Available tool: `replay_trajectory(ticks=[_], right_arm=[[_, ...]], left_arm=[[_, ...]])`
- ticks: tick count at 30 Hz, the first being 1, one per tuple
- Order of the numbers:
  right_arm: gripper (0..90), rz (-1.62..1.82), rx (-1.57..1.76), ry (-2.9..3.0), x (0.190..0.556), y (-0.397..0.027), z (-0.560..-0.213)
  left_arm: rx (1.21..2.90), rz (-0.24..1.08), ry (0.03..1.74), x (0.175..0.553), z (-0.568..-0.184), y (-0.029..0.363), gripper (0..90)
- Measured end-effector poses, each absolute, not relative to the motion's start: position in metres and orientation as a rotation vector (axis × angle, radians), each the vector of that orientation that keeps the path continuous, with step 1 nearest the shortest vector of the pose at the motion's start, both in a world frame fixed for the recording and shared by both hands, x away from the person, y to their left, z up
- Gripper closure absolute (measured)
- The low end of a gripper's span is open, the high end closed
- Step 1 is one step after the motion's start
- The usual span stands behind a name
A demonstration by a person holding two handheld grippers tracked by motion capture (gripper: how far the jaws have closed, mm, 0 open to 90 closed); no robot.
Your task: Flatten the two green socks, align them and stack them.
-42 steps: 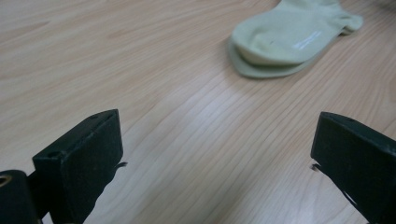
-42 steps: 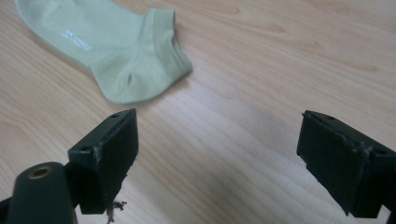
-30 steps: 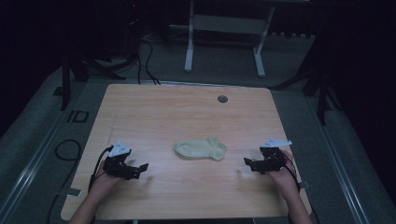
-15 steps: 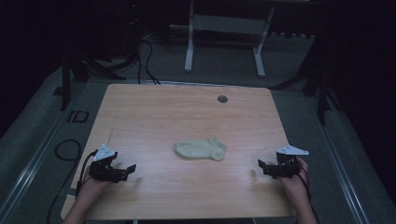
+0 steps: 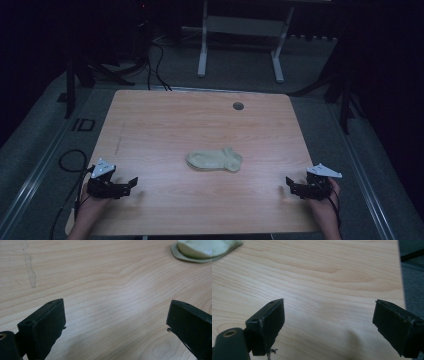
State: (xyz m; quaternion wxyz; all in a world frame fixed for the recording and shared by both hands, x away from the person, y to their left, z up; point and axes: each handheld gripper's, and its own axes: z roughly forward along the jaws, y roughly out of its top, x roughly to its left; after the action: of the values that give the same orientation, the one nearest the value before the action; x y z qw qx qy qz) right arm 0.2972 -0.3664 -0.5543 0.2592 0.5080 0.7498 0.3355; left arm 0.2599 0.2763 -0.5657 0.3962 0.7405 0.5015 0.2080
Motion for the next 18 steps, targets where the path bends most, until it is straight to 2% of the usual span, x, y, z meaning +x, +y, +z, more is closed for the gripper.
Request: replay_trajectory(ticks=[3,18], right_arm=[[10.4,0.917,1.403,2.022,0.291,-0.368,-0.558],[10.5,0.906,1.443,1.953,0.286,-0.376,-0.558]], left_arm=[[1.845,0.503,1.283,0.255,-0.567,0.279,2.2],[1.727,0.574,1.353,0.242,-0.569,0.285,2.2]])
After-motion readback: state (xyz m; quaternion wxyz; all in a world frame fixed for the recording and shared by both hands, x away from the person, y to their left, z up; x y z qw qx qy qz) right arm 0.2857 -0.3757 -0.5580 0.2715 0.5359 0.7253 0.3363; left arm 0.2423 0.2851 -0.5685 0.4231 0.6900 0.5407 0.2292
